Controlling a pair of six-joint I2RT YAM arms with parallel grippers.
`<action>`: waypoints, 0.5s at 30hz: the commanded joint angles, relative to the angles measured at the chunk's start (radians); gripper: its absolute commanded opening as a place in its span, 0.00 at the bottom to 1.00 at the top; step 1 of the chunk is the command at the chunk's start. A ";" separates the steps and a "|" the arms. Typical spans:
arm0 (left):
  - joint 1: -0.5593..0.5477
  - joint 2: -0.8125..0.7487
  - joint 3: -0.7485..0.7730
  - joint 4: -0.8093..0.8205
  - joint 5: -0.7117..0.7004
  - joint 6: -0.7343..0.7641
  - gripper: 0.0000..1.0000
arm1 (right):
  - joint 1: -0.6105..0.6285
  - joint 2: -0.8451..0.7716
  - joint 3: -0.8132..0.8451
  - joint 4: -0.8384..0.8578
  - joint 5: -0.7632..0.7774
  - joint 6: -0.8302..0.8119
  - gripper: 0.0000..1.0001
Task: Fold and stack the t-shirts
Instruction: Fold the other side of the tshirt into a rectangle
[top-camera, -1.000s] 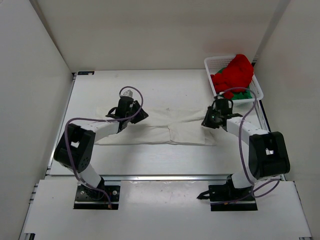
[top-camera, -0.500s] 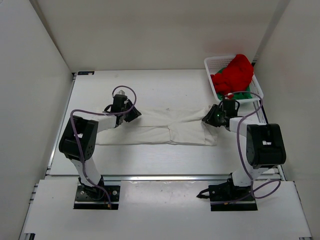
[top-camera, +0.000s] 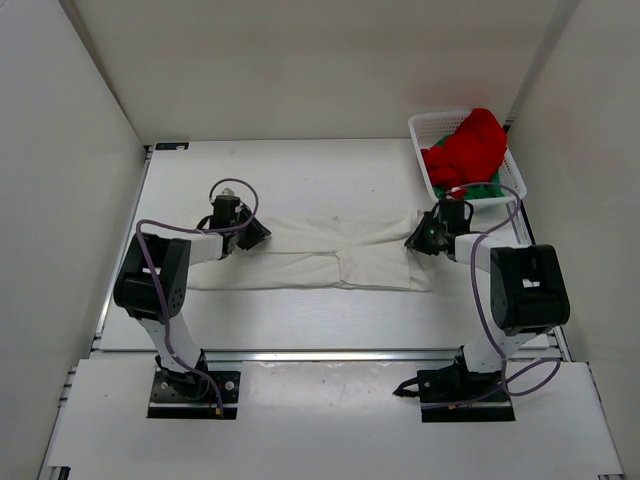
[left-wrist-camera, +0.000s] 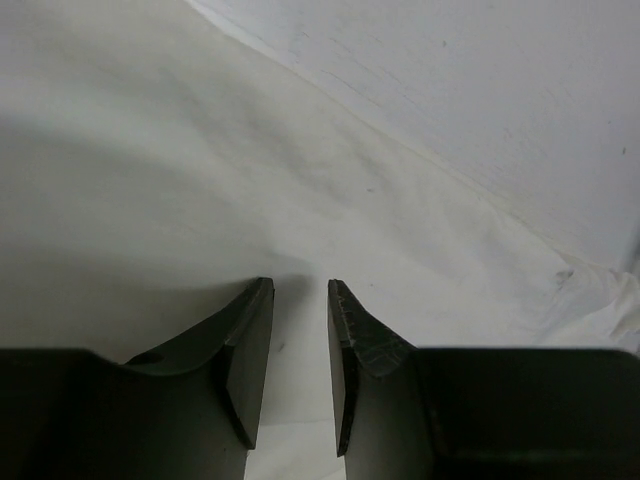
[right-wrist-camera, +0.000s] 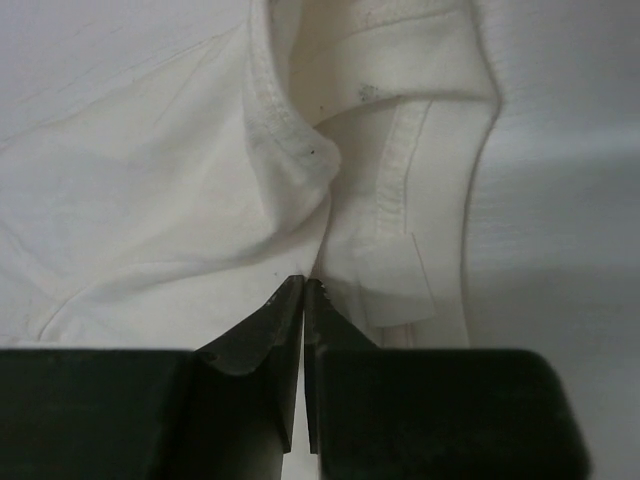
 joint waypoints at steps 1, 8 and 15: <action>0.063 -0.033 -0.048 0.058 0.040 -0.056 0.40 | 0.018 -0.121 -0.012 0.002 0.114 0.001 0.03; 0.152 -0.028 -0.111 0.105 0.044 -0.104 0.39 | 0.009 -0.212 -0.071 -0.111 0.152 0.024 0.00; 0.175 -0.046 -0.124 0.101 0.054 -0.113 0.39 | -0.021 -0.138 -0.088 -0.096 0.082 0.055 0.00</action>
